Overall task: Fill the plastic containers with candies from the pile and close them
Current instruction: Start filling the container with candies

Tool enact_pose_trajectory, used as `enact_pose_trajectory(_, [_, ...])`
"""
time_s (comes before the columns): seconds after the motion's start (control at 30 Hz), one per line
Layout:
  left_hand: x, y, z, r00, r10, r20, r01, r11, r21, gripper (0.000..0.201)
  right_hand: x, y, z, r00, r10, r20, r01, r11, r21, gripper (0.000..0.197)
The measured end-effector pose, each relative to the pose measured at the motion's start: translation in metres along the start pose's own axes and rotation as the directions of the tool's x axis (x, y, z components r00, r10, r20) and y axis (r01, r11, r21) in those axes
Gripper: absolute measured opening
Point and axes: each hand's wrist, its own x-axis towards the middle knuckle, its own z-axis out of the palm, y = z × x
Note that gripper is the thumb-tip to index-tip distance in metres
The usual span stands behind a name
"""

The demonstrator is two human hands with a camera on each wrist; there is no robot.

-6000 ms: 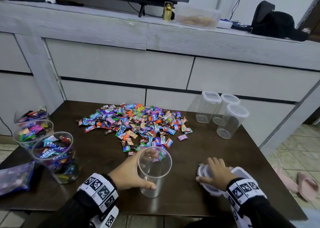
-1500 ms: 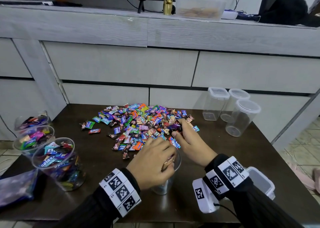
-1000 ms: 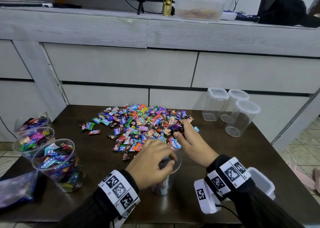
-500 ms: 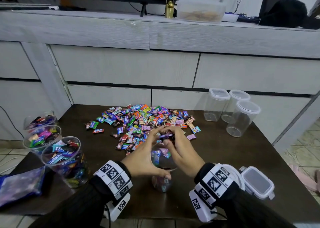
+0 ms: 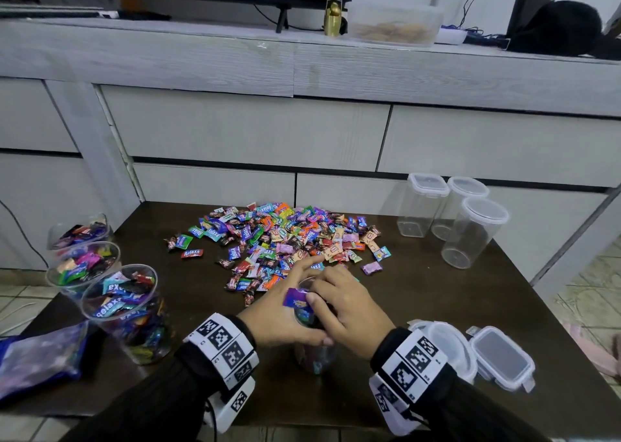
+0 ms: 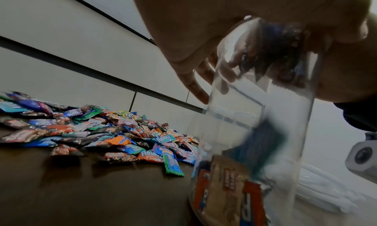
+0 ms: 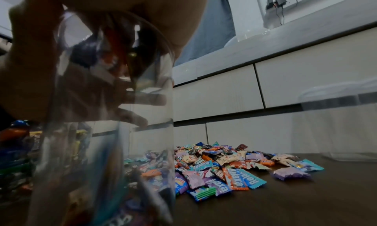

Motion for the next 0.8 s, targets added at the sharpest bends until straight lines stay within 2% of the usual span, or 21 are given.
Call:
enact_pose_trajectory(0.13, [-0.001, 0.001, 0.001, 0.999, 0.044, -0.018, -0.043, 0.999, 0.025, 0.111, 0.0, -0.001, -0.002, 0.999, -0.026, -0.045, 0.027, 0.999, 0.043, 0.01])
enact_pose_trajectory(0.4, [-0.002, 0.003, -0.001, 0.998, 0.057, -0.018, -0.056, 0.995, 0.077, 0.109, 0.0, 0.003, 0.0, 0.996, -0.007, -0.087, 0.019, 0.991, 0.135, 0.015])
enact_pose_trajectory(0.53, [-0.003, -0.001, 0.0, 0.998, 0.068, -0.013, -0.068, 0.998, -0.009, 0.113, -0.001, 0.002, -0.002, 0.998, -0.031, -0.05, 0.039, 0.985, 0.169, 0.019])
enact_pose_trajectory(0.6, [-0.004, -0.003, 0.001, 0.997, 0.07, 0.007, -0.069, 0.992, -0.102, 0.119, -0.002, 0.003, -0.003, 0.994, -0.008, -0.108, 0.032, 0.975, 0.222, 0.019])
enact_pose_trajectory(0.67, [-0.007, -0.004, 0.0, 0.999, 0.049, 0.011, -0.045, 0.969, -0.243, 0.118, -0.003, 0.009, -0.004, 0.964, 0.086, -0.25, -0.011, 0.958, 0.288, 0.018])
enact_pose_trajectory(0.7, [-0.007, -0.005, -0.002, 0.999, 0.033, -0.018, -0.036, 0.963, -0.266, 0.112, -0.003, 0.014, -0.004, 0.933, 0.165, -0.321, -0.063, 0.95, 0.305, 0.019])
enact_pose_trajectory(0.77, [-0.006, -0.008, -0.009, 0.989, -0.016, -0.145, -0.011, 0.984, -0.178, 0.091, -0.002, 0.033, -0.003, 0.857, 0.355, -0.373, -0.25, 0.92, 0.301, 0.03])
enact_pose_trajectory(0.8, [-0.004, -0.014, -0.015, 0.968, -0.068, -0.241, 0.047, 0.994, -0.094, 0.081, -0.002, 0.045, -0.003, 0.827, 0.455, -0.329, -0.372, 0.883, 0.285, 0.039])
